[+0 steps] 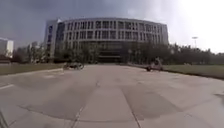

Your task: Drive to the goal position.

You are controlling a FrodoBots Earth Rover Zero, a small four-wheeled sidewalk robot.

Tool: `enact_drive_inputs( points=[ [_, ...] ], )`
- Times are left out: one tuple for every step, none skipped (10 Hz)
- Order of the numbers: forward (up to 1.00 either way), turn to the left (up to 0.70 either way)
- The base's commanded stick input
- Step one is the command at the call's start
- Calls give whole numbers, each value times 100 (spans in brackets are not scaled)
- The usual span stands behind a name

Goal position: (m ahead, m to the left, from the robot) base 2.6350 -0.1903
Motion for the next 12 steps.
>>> enact_drive_inputs(
  points=[
    [100, 0],
    [100, 0],
    [100, 0],
    [100, 0],
    [100, 0],
    [100, 0],
    [100, 0],
    [100, 0],
    [100, 0],
    [90, 0],
    [70, 0],
    [0, -93]
  ],
)
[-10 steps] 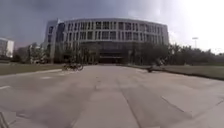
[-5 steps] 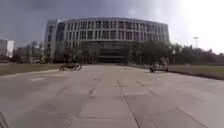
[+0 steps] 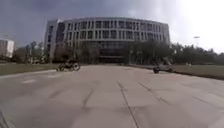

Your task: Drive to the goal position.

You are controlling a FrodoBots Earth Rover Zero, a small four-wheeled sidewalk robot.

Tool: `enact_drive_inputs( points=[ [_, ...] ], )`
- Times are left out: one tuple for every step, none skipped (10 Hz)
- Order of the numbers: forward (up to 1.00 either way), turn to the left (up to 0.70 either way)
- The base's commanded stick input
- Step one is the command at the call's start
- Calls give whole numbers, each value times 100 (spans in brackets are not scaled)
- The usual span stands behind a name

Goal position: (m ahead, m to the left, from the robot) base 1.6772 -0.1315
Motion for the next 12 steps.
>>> enact_drive_inputs(
  points=[
    [0, -100],
    [0, -100],
    [0, -100],
    [0, -100],
    [0, -100],
    [0, -100],
    [0, -100],
    [0, -100],
    [0, -100],
    [0, -100],
    [0, -100],
    [0, -100]
  ],
)
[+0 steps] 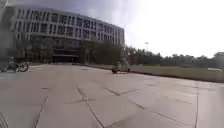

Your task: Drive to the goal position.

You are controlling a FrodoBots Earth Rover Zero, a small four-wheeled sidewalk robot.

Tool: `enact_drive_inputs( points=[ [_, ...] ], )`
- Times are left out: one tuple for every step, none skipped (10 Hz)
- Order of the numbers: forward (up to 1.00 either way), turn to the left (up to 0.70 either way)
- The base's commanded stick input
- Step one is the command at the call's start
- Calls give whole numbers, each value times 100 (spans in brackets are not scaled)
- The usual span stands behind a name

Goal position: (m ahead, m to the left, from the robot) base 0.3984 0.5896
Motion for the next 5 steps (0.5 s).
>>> enact_drive_inputs(
  points=[
    [0, -100],
    [0, -100],
    [0, -100],
    [0, -100],
    [0, -100]
  ],
)
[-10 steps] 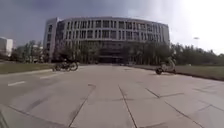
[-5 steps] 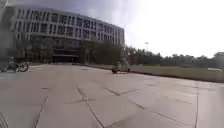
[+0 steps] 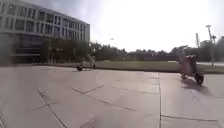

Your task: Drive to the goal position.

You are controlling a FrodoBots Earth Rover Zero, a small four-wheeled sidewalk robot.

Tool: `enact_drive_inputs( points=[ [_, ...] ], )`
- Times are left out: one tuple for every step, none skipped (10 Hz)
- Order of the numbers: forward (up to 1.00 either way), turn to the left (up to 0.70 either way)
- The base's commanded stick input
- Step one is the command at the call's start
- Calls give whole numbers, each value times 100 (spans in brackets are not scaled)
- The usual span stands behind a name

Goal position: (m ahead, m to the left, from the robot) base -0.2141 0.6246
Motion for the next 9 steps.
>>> enact_drive_inputs(
  points=[
    [0, -100],
    [0, -100],
    [0, 0],
    [0, 0],
    [0, 0],
    [0, 0],
    [0, 0],
    [0, 0],
    [0, 0]
  ],
)
